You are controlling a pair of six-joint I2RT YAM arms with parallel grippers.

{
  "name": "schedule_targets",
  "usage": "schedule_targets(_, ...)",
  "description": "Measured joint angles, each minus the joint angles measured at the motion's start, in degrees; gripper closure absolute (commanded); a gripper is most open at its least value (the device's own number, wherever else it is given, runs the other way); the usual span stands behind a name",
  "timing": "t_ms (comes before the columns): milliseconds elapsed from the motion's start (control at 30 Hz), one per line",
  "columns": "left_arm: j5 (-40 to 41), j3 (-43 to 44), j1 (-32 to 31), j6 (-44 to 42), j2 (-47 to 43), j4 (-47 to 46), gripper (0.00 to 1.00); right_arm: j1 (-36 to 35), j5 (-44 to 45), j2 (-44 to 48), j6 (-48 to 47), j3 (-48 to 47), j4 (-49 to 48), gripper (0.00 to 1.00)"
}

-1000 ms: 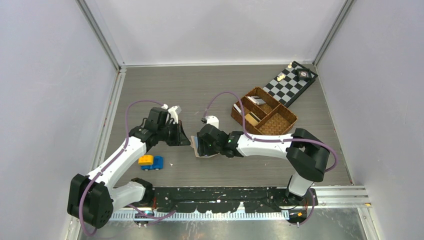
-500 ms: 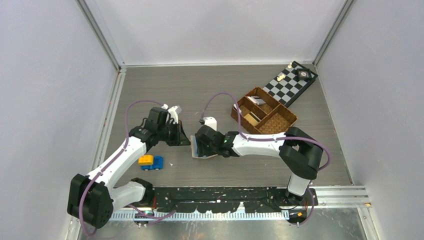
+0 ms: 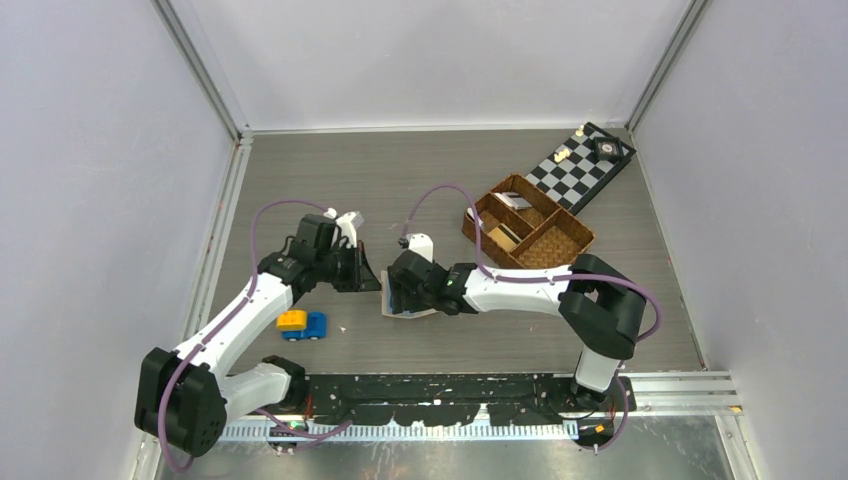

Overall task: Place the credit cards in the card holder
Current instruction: Open the card holder at the center of the board.

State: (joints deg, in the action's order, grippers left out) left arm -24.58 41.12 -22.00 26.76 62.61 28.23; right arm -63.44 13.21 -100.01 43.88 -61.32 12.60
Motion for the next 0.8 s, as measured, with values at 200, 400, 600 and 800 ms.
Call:
schedule_targets(200, 0.0, 0.0, 0.0, 0.0, 0.0, 0.0, 1.00, 0.0, 0.0, 0.0, 1.4, -0.2, 0.0, 0.34)
schedule_targets(400, 0.0, 0.0, 0.0, 0.0, 0.0, 0.0, 1.00, 0.0, 0.1, 0.0, 2.9, -0.3, 0.0, 0.32)
schedule_targets(600, -0.1, 0.0, 0.0, 0.0, 0.0, 0.0, 1.00, 0.0, 0.0, 0.0, 3.7, -0.4, -0.2, 0.31)
schedule_targets(800, 0.0, 0.0, 0.0, 0.0, 0.0, 0.0, 1.00, 0.0, 0.0, 0.0, 4.1, -0.6, -0.1, 0.31)
